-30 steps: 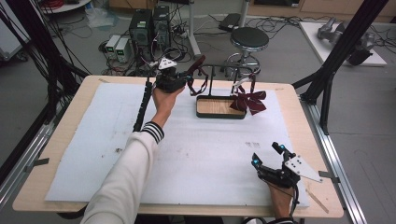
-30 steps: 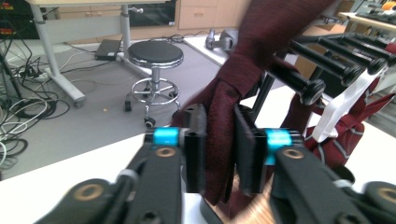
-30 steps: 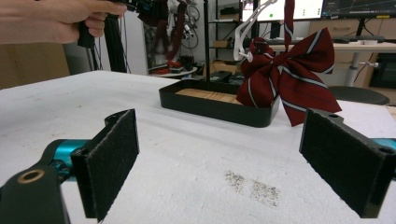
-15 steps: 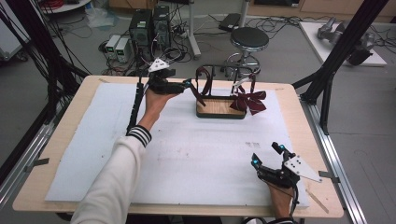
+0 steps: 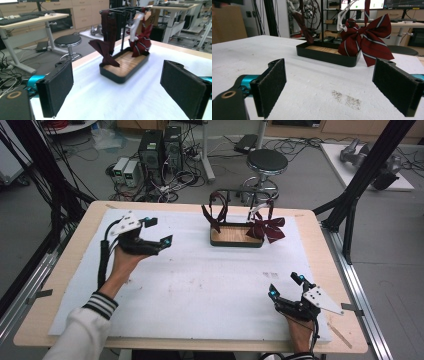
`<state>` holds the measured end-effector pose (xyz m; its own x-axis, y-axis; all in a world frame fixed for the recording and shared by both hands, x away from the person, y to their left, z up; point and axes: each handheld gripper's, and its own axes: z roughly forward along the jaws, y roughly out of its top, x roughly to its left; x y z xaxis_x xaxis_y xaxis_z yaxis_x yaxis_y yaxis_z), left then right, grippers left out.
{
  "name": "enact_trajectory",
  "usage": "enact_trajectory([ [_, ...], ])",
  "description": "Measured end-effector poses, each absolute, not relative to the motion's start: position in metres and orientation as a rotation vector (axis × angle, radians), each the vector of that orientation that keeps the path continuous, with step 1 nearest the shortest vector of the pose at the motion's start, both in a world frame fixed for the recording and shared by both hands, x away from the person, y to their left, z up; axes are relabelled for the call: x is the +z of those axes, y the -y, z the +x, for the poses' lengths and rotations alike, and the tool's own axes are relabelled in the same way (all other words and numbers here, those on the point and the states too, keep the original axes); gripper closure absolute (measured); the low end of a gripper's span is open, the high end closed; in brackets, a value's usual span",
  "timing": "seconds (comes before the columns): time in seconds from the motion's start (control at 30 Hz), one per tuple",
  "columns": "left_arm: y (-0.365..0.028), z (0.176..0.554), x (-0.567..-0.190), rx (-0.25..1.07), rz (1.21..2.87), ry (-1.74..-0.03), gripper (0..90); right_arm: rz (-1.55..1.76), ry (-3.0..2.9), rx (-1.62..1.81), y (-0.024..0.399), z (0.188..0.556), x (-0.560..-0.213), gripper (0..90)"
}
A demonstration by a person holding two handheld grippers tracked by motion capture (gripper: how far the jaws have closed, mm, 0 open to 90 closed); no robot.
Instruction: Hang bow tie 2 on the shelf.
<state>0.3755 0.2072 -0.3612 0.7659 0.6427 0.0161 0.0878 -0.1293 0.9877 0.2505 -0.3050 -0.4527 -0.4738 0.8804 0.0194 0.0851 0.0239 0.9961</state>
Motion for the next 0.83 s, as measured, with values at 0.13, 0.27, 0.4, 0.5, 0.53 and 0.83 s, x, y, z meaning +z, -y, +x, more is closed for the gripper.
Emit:
enact_trajectory([
  [0.13,-0.238,0.346,-0.377,0.528,1.611,-0.6,11.8,0.997,-1.648,1.505,0.303,0.251,-0.452,11.1],
  [0.27,-0.261,0.318,-0.402,0.555,1.586,-0.626,11.8,0.996,-1.652,1.492,0.302,0.25,-0.452,11.1],
  [0.4,-0.28,0.296,-0.424,0.555,1.526,-0.649,11.8,0.985,-1.658,1.476,0.301,0.25,-0.452,11.1],
  [0.5,-0.287,0.287,-0.435,0.567,1.5,-0.671,11.8,0.985,-1.66,1.463,0.299,0.249,-0.452,11.1],
  [0.53,-0.289,0.285,-0.438,0.571,1.495,-0.675,11.8,0.978,-1.659,1.462,0.299,0.249,-0.452,11.1],
  [0.83,-0.296,0.278,-0.454,0.6,1.434,-0.695,10.7,0.967,-1.659,1.446,0.298,0.249,-0.452,11.1],
])
